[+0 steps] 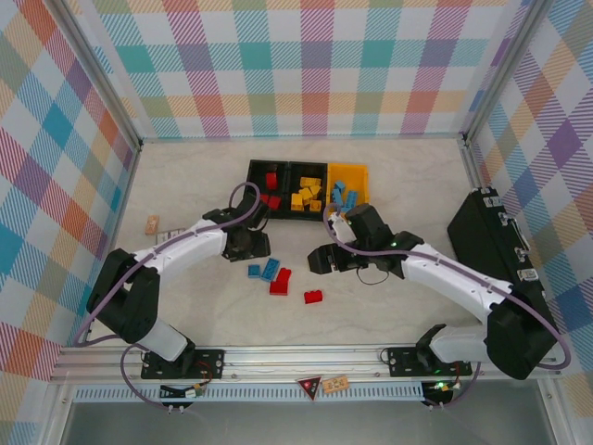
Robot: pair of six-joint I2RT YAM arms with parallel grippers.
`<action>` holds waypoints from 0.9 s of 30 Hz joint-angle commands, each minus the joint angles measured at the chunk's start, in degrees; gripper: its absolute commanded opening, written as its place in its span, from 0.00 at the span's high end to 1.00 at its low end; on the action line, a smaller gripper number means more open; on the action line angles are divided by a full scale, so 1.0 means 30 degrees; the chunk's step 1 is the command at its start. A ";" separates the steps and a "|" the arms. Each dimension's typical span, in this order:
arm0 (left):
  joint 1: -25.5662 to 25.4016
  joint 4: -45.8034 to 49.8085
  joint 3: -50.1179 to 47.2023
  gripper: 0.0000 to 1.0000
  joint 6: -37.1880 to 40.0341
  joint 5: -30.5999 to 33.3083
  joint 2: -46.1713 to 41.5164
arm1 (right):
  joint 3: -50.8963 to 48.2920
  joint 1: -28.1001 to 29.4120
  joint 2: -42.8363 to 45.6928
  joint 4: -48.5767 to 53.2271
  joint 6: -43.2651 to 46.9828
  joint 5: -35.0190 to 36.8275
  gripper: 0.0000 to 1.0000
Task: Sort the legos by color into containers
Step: Pick up the lego from the center of the table.
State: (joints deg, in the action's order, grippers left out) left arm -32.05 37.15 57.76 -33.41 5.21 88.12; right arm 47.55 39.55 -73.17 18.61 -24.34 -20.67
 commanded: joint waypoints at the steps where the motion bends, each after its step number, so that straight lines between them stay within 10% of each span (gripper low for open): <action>1: 0.0112 -0.0642 -0.0633 0.42 -0.0952 0.0196 -0.0008 | -0.0086 0.0147 -0.0142 -0.0873 0.0145 -0.0227 0.30; 17: -0.0356 -0.1384 -0.2374 0.48 -0.1711 -0.0417 0.1053 | -0.0499 0.0235 -0.0292 -0.1226 -0.0147 0.0252 0.30; 27: -0.0857 -0.1122 -0.2758 0.68 -0.1989 -0.0420 0.0922 | -0.0757 0.0235 -0.0457 -0.1571 -0.0325 0.0414 0.30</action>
State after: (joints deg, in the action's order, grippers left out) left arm -34.11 32.77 50.59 -38.63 4.38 91.24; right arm 46.13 39.83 -74.32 15.42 -24.84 -19.97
